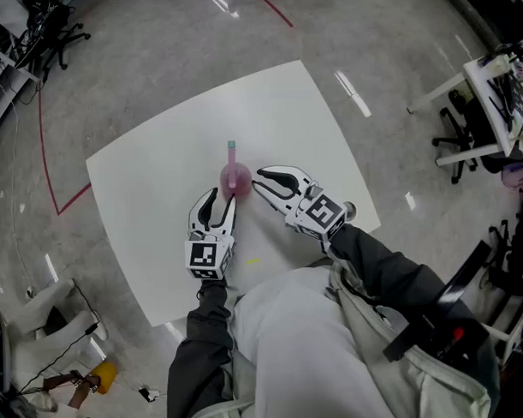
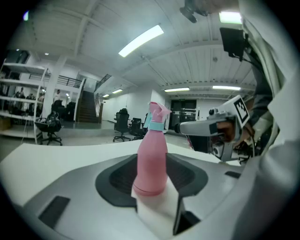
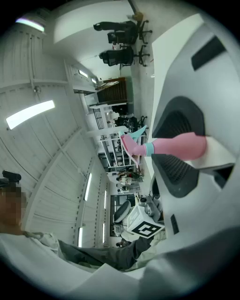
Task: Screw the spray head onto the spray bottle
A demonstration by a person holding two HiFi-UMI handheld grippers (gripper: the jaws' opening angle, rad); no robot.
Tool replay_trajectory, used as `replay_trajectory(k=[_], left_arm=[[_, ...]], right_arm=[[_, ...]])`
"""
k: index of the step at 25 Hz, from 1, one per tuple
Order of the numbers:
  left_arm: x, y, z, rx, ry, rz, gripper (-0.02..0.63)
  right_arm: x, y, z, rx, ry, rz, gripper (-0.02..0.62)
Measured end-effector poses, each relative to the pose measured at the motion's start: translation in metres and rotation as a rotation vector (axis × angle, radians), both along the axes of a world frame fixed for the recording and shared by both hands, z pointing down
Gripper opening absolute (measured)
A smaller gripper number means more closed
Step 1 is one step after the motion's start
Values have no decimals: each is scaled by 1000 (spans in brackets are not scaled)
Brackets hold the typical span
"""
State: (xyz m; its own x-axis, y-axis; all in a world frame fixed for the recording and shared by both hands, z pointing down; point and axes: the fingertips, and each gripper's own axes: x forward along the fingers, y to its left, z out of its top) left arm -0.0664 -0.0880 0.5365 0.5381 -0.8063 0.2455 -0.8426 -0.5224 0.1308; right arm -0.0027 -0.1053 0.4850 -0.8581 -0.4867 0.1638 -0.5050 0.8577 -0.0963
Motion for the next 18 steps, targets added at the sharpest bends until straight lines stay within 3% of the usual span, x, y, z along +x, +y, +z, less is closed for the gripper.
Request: replay_trajectory(k=[2,3,7,12,14,15,18], left_arm=[[8,-1,5,25,-72,30,301],[13,-3,8,34,-98,56,344],[32,-23,19,51,-147,148,394],[44,-49,25,79,-201,217,414],[54,-51,34,78,-219,245,414],[56,-53,37,76,-226,242,413],[57,-63,39,75,-239,202,413]], right_arm=[[-8,4,5,-3,51,-62,165],[-12,6,7,3,77,-95,184],[-29,2,3,62,152,-213,184],[-53,-16,-9,142,210,-264,182],[-55,-19,-11,149,212,-250,124],[-55,-21,-11,144,209,-221,124],[-50,-34,-9,73,190,7,123]])
